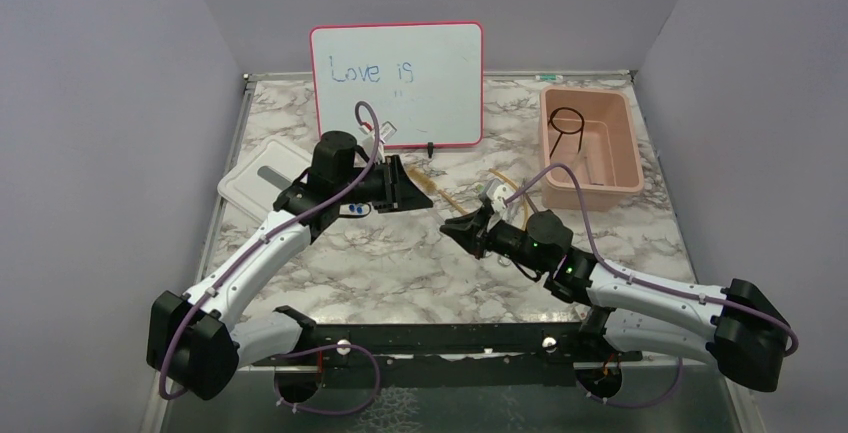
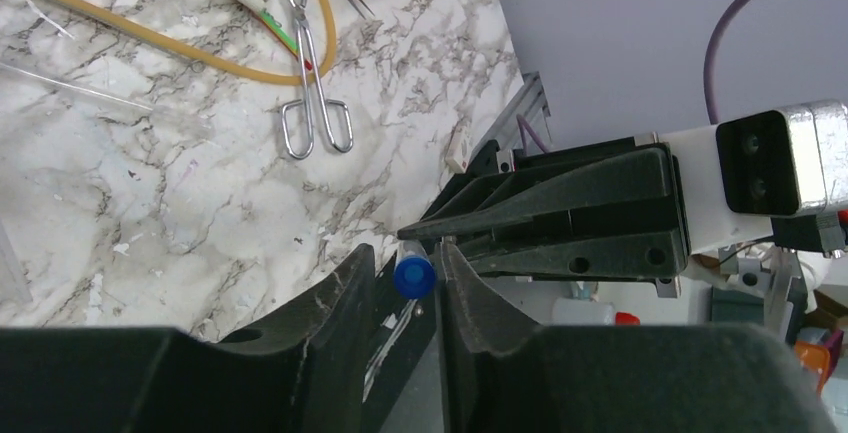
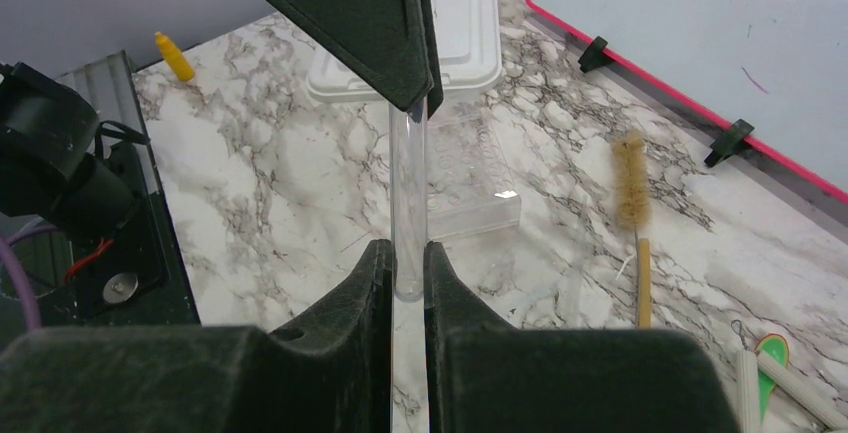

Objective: Organize the chemistry lab equipment

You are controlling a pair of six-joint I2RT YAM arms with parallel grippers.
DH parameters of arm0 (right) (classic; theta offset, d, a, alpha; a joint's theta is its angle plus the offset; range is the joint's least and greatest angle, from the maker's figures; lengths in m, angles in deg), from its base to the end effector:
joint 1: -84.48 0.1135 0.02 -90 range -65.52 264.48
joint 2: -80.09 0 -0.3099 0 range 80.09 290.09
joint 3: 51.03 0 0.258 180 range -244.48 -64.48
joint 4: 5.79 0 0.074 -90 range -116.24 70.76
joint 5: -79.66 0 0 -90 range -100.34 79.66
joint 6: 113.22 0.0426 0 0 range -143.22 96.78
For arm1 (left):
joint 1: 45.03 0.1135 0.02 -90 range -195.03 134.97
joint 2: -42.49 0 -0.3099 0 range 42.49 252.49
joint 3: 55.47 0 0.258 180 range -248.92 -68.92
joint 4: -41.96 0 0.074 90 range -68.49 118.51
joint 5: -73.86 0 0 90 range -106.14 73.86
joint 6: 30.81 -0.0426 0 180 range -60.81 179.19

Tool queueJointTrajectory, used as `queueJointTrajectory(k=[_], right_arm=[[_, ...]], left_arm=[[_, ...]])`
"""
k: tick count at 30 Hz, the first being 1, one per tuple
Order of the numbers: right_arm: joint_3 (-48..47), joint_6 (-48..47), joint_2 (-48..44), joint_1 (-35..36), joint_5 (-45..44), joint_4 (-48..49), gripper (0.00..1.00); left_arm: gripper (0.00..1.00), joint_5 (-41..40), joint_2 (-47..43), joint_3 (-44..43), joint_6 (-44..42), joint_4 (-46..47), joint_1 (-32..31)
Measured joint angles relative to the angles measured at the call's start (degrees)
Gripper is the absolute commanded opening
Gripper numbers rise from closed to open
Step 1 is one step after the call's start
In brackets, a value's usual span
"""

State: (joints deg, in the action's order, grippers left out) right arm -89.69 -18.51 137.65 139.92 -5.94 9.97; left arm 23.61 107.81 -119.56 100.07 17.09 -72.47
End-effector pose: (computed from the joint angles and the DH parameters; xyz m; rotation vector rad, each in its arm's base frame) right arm 0.1188 0.1782 0.2851 -0.7822 1.5060 0.8609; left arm 0.2044 -0.1368 0.3426 0.2322 2.2152 -1.4109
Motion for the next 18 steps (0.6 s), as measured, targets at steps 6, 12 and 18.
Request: queueJointTrajectory(k=[6, 12, 18], right_arm=[[0.0, -0.85, 0.0, -0.02, 0.33, 0.04, 0.02], [0.0, -0.31, 0.07, -0.02, 0.37, -0.09, 0.41], [0.0, 1.55, 2.08, -0.02, -2.73, -0.44, 0.45]], left_arm=[[0.15, 1.27, -0.09, 0.46, -0.42, 0.26, 0.0], [0.11, 1.31, -0.17, 0.52, -1.29, 0.57, 0.0], [0.11, -10.54, -2.03, -0.22, -5.73, -6.6, 0.0]])
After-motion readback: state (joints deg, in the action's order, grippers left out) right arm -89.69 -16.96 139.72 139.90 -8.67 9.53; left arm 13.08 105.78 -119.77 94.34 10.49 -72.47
